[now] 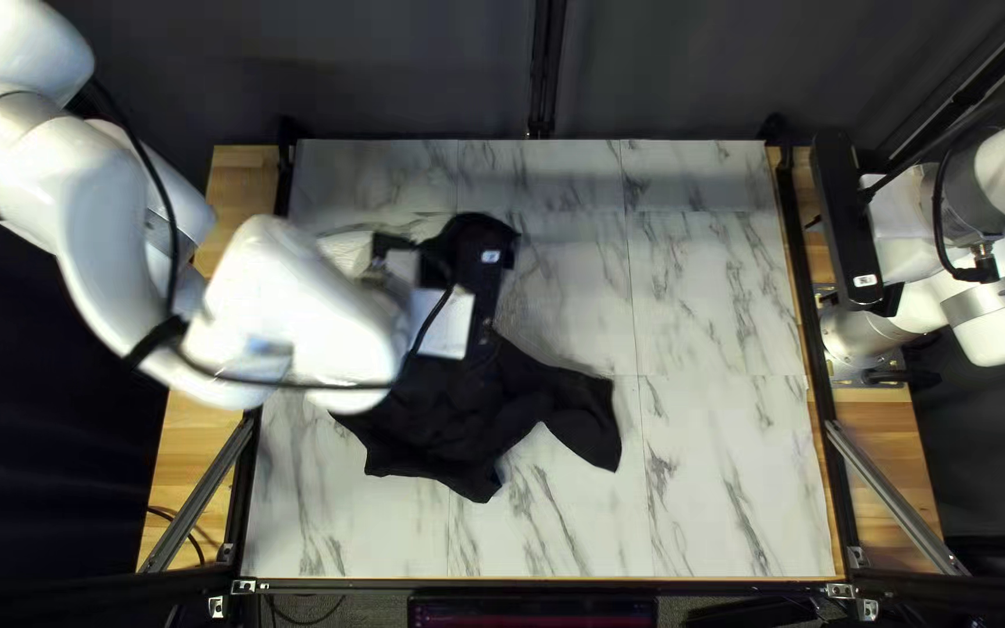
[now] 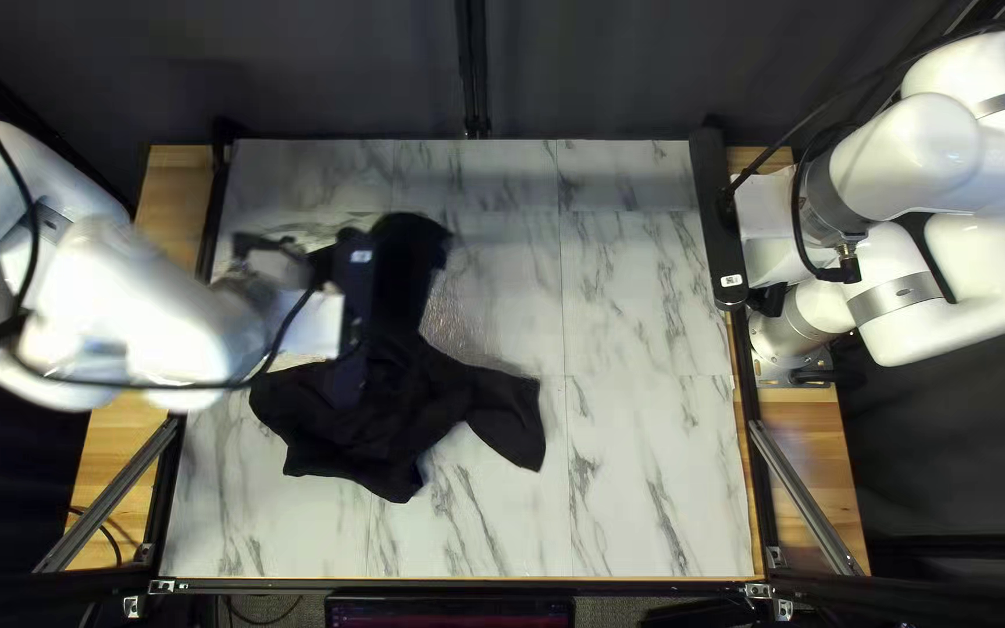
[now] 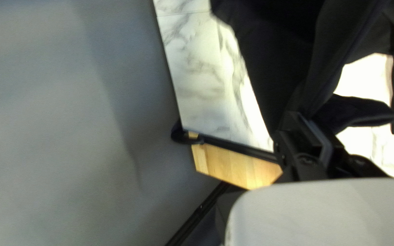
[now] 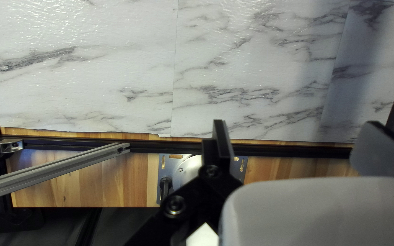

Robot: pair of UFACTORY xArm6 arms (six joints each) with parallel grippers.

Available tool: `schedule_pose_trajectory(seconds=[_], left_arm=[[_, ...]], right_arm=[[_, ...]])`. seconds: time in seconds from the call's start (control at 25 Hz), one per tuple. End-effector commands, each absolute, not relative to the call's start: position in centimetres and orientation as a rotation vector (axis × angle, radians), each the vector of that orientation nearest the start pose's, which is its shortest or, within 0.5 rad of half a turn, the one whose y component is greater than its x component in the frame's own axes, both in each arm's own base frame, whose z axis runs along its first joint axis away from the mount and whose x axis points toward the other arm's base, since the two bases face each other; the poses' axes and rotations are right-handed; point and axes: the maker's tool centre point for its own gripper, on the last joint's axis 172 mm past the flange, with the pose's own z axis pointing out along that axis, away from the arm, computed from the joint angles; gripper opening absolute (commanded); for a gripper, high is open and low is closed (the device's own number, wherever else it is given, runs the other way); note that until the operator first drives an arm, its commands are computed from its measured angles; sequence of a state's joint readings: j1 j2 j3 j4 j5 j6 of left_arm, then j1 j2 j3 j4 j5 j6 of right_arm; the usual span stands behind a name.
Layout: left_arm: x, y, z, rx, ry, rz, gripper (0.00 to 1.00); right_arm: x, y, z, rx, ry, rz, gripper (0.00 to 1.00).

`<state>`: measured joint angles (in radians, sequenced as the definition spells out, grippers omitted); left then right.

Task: Fold t-shirt

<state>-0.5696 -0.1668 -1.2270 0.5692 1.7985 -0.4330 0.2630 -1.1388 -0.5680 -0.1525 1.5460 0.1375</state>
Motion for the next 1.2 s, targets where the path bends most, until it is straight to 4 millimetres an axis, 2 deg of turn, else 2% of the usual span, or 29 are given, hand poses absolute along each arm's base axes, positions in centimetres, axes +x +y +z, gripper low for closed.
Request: schedule_pose_trajectory(seconds=[0.04,0.12,0.16,0.2,0.36,0.44,0.76,0.84,0.92,0.96,1.04,1.2], left_arm=[[39.3,-4.0,33.6,-2.448,0.196,0.046,0.00],[42.4,-2.2,32.6,-2.462,0.239,0.007,0.00],[43.1,-1.6,32.4,-2.466,0.252,-0.003,0.00],[44.5,-0.3,31.8,-2.475,0.277,-0.025,0.00],[48.1,4.0,30.2,-2.501,0.359,-0.116,0.00],[50.7,6.5,29.0,-2.521,0.422,-0.199,0.00],[56.4,11.4,25.2,-2.558,0.542,-0.403,0.00],[57.8,12.4,23.7,-2.568,0.556,-0.448,0.00],[59.5,13.8,21.1,-2.586,0.558,-0.490,0.00],[59.8,14.1,20.6,-2.591,0.557,-0.499,0.00],[61.0,16.0,18.1,-2.617,0.540,-0.517,0.00],[62.8,18.2,15.9,-2.659,0.515,-0.530,0.00]], right_arm=[[21.4,1.6,30.8,-3.239,-0.190,-0.305,1.00],[21.4,1.6,30.8,-3.239,-0.190,-0.305,1.00],[21.4,1.6,30.8,-3.239,-0.190,-0.305,1.00],[21.4,1.6,30.8,-3.239,-0.190,-0.305,1.00],[21.4,1.6,30.8,-3.239,-0.190,-0.305,1.00],[21.4,1.6,30.8,-3.239,-0.190,-0.305,1.00],[21.4,1.6,30.8,-3.239,-0.190,-0.305,1.00],[21.4,1.6,30.8,-3.239,-0.190,-0.305,1.00],[21.4,1.6,30.8,-3.239,-0.190,-0.305,1.00],[21.4,1.6,30.8,-3.239,-0.190,-0.305,1.00],[21.4,1.6,30.8,-3.239,-0.190,-0.305,1.00],[21.4,1.6,30.8,-3.239,-0.190,-0.305,1.00]])
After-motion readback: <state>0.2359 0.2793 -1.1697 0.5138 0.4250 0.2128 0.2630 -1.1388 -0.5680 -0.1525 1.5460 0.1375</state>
